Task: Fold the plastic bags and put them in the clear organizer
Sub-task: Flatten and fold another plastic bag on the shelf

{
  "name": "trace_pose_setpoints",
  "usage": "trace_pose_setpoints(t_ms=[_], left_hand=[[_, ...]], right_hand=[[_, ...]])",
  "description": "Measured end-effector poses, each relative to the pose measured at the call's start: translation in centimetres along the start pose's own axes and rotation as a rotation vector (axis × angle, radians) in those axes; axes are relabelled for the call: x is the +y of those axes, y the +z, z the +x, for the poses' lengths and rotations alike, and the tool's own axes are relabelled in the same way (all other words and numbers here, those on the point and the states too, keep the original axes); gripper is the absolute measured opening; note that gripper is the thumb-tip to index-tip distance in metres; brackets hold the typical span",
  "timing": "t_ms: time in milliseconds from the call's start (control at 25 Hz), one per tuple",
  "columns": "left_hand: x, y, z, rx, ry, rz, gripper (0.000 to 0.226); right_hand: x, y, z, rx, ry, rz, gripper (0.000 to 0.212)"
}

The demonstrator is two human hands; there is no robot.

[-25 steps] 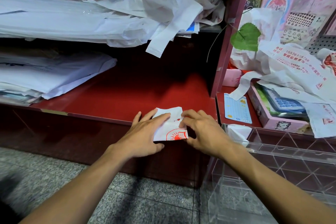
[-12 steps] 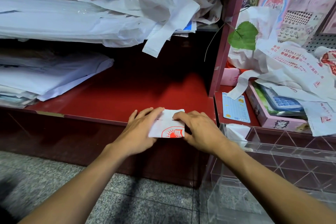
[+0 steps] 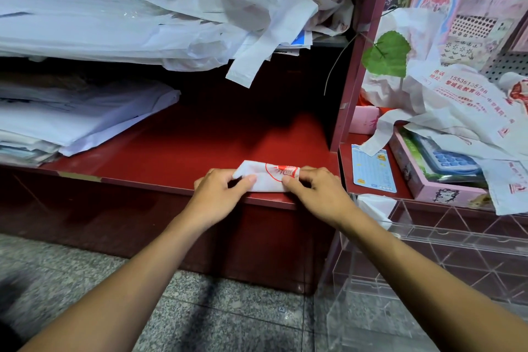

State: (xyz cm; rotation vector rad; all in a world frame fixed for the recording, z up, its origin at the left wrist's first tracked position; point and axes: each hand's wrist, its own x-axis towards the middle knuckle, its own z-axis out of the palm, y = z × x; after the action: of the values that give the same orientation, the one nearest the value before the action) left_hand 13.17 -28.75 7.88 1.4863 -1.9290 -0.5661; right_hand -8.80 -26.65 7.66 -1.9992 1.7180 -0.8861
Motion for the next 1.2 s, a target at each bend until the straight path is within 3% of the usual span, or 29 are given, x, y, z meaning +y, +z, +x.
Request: trace_pose_setpoints(t_ms=[80, 160, 240, 320, 440, 560, 680, 840, 960, 1040, 1200], left_hand=[[0.6, 0.5, 0.5, 0.085, -0.094, 0.003, 0.04], [1.1, 1.2, 0.8, 0.175, -0.164, -0.002, 0.035], [1.4, 1.6, 1.0, 0.235, -0.19, -0.043, 0.018], [1.2, 2.0, 0.9, 0.232, -0.186, -0.07, 0.029], [0.5, 1.9, 0.7, 0.187, -0.022, 0.047, 0.062], [0.4, 1.8, 0.3, 0.079, 0.267, 0.261, 0.054], [0.6, 2.0, 0.0, -0.129, 0.309, 0.382, 0.069], [0.7, 1.5, 0.1, -0.108, 0.402, 0.398, 0.055], [1.9, 0.9, -0.2, -0.087, 0.438, 0.295, 0.024], [3.4, 0.7, -0.7, -0.099, 0.343, 0.112, 0.007], [6.4, 0.5, -1.5, -0.229, 0.068, -0.284, 0.014]], right_hand=[[-0.4, 0.0, 0.7, 0.049, 0.098, 0.047, 0.038], [-0.6, 0.1, 1.3, 0.121, 0.171, 0.094, 0.016], [-0.8, 0.2, 1.5, 0.138, 0.18, 0.101, 0.029], [-0.9, 0.3, 1.4, 0.105, 0.146, 0.016, 0.04], [-0.8, 0.6, 1.2, 0.084, 0.069, -0.158, 0.036], [-0.6, 0.7, 0.7, 0.029, -0.051, -0.336, 0.033], [-0.6, 0.6, 0.0, -0.077, -0.126, -0.55, 0.053], [-0.6, -0.4, -0.6, -0.123, -0.198, -0.537, 0.063], [-0.5, -1.0, -1.2, -0.13, -0.221, -0.439, 0.036], [-0.5, -1.5, -1.9, -0.062, -0.18, -0.24, 0.021], [-2.0, -4.3, -3.4, 0.033, 0.103, 0.479, 0.016]])
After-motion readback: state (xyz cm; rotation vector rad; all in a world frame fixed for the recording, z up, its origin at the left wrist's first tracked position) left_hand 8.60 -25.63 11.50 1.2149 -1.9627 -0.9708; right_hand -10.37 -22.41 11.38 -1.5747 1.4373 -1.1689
